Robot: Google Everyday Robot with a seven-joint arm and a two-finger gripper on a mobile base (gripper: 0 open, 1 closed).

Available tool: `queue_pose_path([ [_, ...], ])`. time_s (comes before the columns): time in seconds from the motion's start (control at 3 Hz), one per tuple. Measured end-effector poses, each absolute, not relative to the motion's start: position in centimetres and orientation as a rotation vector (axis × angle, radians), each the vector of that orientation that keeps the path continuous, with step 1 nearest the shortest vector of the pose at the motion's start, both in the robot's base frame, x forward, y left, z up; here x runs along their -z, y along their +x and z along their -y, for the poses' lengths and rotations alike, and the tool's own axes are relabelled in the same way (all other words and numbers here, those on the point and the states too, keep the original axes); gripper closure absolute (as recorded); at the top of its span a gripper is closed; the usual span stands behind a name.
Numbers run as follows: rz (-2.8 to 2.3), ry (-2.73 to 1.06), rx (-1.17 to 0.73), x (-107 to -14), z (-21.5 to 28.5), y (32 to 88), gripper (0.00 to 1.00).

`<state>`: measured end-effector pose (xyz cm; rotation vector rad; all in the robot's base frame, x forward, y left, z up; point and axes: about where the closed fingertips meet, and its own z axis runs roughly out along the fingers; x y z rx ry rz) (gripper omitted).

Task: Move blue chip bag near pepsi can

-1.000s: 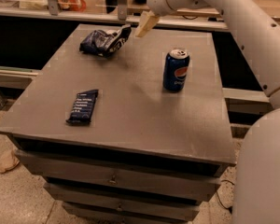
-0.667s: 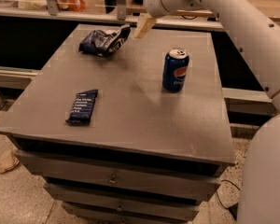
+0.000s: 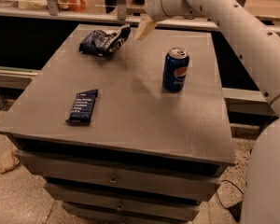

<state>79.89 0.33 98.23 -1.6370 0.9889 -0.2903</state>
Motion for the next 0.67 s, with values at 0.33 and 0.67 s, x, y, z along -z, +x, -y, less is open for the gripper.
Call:
queue_pose_path([
  [0.33,-0.98,-1.653,0.28,-97.32,-0.38,80.16,0.0],
  [0.67,-0.978,-1.694,0.271,-96.42,-0.42,80.42,0.0],
])
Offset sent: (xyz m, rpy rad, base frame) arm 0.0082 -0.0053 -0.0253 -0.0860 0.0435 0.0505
